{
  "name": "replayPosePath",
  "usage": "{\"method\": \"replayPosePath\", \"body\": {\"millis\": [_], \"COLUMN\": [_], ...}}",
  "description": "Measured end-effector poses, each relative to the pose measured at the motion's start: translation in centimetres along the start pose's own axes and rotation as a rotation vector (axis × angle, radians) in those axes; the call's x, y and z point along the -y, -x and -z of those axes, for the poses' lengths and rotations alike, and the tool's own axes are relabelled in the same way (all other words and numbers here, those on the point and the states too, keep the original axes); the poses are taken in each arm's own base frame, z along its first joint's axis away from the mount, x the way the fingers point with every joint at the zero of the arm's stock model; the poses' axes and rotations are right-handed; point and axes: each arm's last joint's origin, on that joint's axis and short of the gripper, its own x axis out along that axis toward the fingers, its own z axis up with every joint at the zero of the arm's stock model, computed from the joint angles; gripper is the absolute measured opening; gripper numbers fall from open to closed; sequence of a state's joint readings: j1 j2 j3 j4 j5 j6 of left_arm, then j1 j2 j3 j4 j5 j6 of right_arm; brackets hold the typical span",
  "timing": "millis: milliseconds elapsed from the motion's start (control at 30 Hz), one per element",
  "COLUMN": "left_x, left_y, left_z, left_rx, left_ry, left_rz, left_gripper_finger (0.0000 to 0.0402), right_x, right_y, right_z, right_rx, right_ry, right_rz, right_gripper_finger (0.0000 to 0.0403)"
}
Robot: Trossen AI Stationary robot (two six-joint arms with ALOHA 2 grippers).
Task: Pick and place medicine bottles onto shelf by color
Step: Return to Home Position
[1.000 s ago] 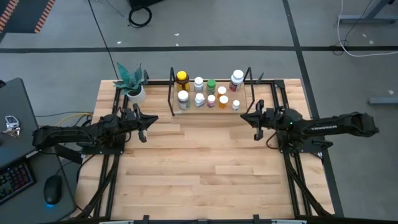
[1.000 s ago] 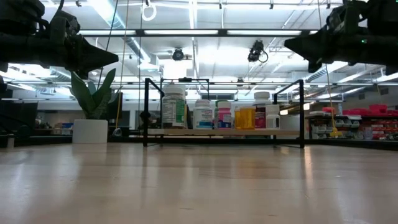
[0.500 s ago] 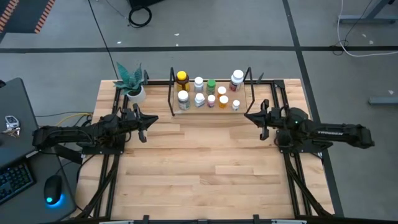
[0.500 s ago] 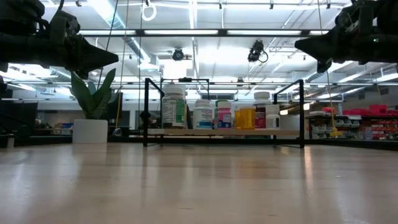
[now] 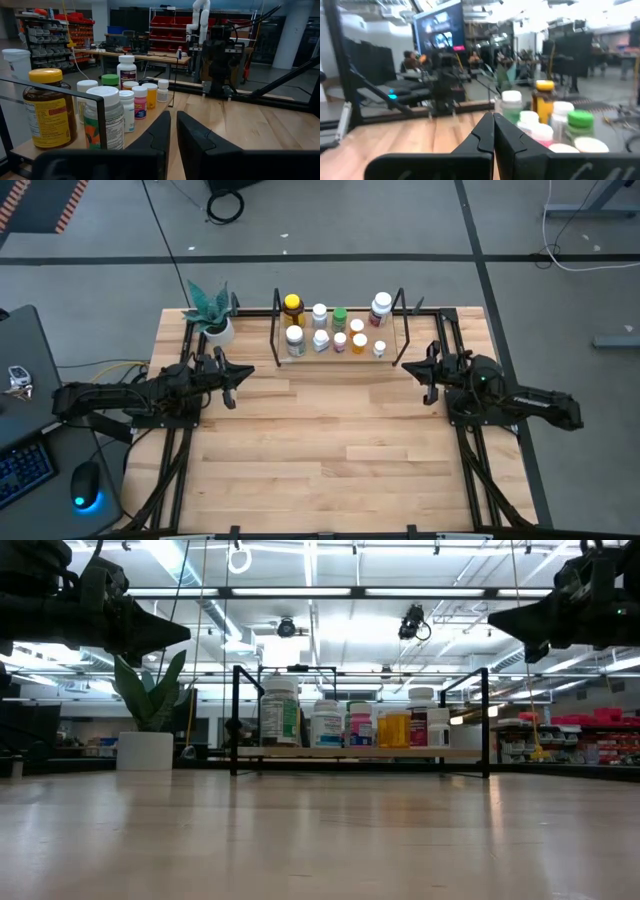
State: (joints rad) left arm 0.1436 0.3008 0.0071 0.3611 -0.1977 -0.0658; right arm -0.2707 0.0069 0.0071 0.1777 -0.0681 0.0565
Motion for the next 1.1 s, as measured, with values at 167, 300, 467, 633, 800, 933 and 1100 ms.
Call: {"method": "replayPosePath", "body": {"millis": [167, 300, 467, 633, 800, 933, 1100], "left_x": [0.0, 0.0, 0.0, 0.0, 0.0, 0.0, 0.0], "left_y": [0.0, 0.0, 0.0, 0.0, 0.0, 0.0, 0.0], "left_z": [0.0, 0.0, 0.0, 0.01, 0.0, 0.01, 0.01], "left_rx": [0.0, 0.0, 0.0, 0.0, 0.0, 0.0, 0.0], "left_ry": [0.0, 0.0, 0.0, 0.0, 0.0, 0.0, 0.0], "left_rz": [0.0, 0.0, 0.0, 0.0, 0.0, 0.0, 0.0], "left_gripper_finger": [0.0034, 0.0028, 0.0033, 0.0039, 0.004, 0.0034, 0.003], "right_x": [0.35, 0.61, 1.01, 1.05, 1.05, 1.05, 1.05], "right_y": [-0.01, 0.03, 0.06, 0.06, 0.06, 0.06, 0.06], "right_z": [0.3, 0.33, 0.45, 0.38, 0.37, 0.38, 0.38], "right_rx": [-0.034, -0.039, -0.04, -0.026, -0.025, -0.025, -0.025], "right_ry": [-0.036, -0.054, -0.128, -0.201, -0.219, -0.218, -0.217], "right_rz": [-0.008, -0.002, 0.108, 0.125, 0.126, 0.127, 0.127], "right_gripper_finger": [0.0005, 0.0007, 0.0029, 0.0042, 0.0042, 0.0042, 0.0043]}}
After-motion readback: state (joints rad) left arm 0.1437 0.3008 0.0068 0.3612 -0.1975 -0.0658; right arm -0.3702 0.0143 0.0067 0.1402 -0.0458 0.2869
